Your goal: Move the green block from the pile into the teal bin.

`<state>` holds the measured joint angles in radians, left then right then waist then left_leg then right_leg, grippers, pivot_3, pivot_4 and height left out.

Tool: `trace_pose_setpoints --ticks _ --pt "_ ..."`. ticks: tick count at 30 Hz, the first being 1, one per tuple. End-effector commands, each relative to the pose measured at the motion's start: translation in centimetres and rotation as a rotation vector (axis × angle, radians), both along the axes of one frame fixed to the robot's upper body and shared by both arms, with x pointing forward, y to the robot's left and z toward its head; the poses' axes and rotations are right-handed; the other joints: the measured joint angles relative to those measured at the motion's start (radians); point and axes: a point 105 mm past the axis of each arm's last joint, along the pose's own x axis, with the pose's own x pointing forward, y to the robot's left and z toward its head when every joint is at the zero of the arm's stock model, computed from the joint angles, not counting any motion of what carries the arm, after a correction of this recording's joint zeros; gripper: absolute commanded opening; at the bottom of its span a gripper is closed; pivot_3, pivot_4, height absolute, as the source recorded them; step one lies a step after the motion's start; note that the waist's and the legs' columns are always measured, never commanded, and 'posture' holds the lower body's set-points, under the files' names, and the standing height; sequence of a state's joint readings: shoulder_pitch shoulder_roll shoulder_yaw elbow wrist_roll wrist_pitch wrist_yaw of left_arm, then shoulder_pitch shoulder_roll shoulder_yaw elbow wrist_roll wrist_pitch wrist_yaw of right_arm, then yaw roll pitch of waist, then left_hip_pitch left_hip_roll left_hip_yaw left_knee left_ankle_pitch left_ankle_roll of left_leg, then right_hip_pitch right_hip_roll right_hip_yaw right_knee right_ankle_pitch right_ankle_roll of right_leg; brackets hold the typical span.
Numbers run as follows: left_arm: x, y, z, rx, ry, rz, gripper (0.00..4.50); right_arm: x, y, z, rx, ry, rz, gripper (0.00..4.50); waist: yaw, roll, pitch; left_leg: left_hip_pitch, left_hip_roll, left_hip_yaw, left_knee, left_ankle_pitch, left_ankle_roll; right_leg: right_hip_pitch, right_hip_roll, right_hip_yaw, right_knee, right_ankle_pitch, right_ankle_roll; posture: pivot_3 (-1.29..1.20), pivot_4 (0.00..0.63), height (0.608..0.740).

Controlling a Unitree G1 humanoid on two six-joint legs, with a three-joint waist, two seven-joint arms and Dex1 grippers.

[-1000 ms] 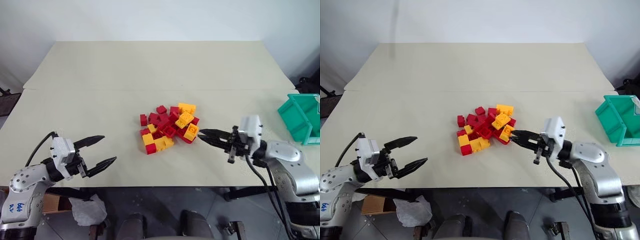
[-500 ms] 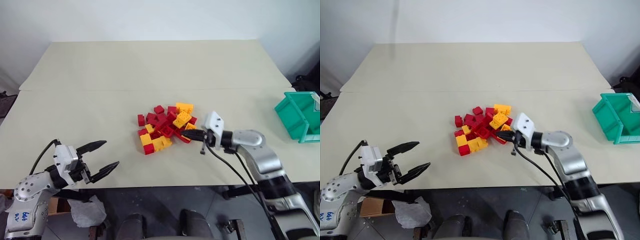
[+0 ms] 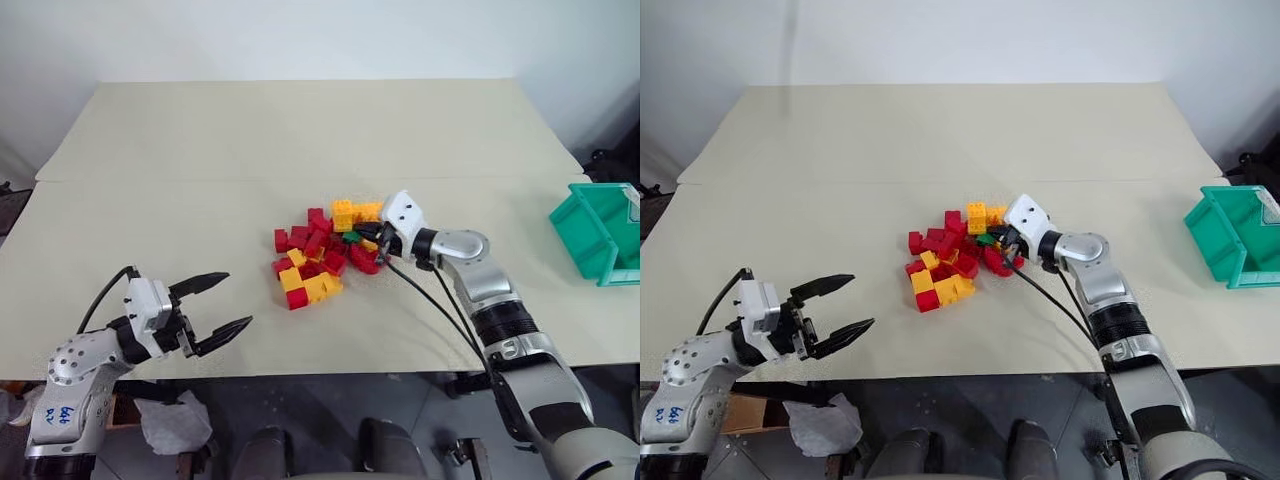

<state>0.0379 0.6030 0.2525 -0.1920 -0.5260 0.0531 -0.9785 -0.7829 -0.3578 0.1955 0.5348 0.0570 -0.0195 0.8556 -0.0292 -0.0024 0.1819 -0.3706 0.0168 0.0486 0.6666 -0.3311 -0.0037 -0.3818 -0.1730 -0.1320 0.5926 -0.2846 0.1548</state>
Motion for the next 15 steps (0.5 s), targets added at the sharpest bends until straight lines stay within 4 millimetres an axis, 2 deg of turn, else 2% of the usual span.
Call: trace_pose_setpoints --ticks 1,5,10,13,15 --pt "-0.1 -0.4 0.7 -0.004 -0.032 -0.021 4.50 -1.6 2.6 0.9 -0.015 -0.048 0.120 0.02 -0.003 0.000 0.000 0.000 0.000 0.000 0.000 0.000 0.000 0.000 0.000 0.000 0.000 0.000 0.000 0.00 0.150 0.740" --pt "0.0 -0.3 0.7 -0.001 -0.033 -0.016 4.50 -3.2 4.1 -0.1 -0.065 -0.040 0.201 0.02 -0.001 0.000 0.000 0.000 0.001 0.000 0.000 0.000 -0.001 -0.001 0.000 0.001 0.001 0.000 0.000 0.00 0.150 0.740" --pt "0.1 -0.2 0.7 -0.001 -0.034 -0.008 4.50 -5.1 4.9 -1.1 -0.116 -0.011 0.282 0.02 0.002 0.000 0.000 0.000 0.000 0.000 0.000 0.000 -0.001 -0.001 0.000 0.001 0.001 0.000 0.000 0.00 0.150 0.740" --pt "0.0 -0.2 0.7 -0.001 -0.034 -0.006 4.50 -5.3 4.8 -0.6 -0.105 -0.009 0.281 0.02 0.001 0.000 0.000 0.000 0.000 0.000 0.000 0.000 -0.001 -0.002 0.000 0.001 0.001 0.000 0.000 0.00 0.150 0.740" --pt "0.0 -0.2 0.7 -0.002 -0.033 -0.003 4.50 -4.2 4.2 0.2 -0.080 -0.019 0.230 0.02 0.001 0.000 0.000 0.000 0.000 0.000 0.000 0.000 -0.001 -0.002 0.000 0.001 0.001 0.000 0.000 0.00 0.150 0.740"
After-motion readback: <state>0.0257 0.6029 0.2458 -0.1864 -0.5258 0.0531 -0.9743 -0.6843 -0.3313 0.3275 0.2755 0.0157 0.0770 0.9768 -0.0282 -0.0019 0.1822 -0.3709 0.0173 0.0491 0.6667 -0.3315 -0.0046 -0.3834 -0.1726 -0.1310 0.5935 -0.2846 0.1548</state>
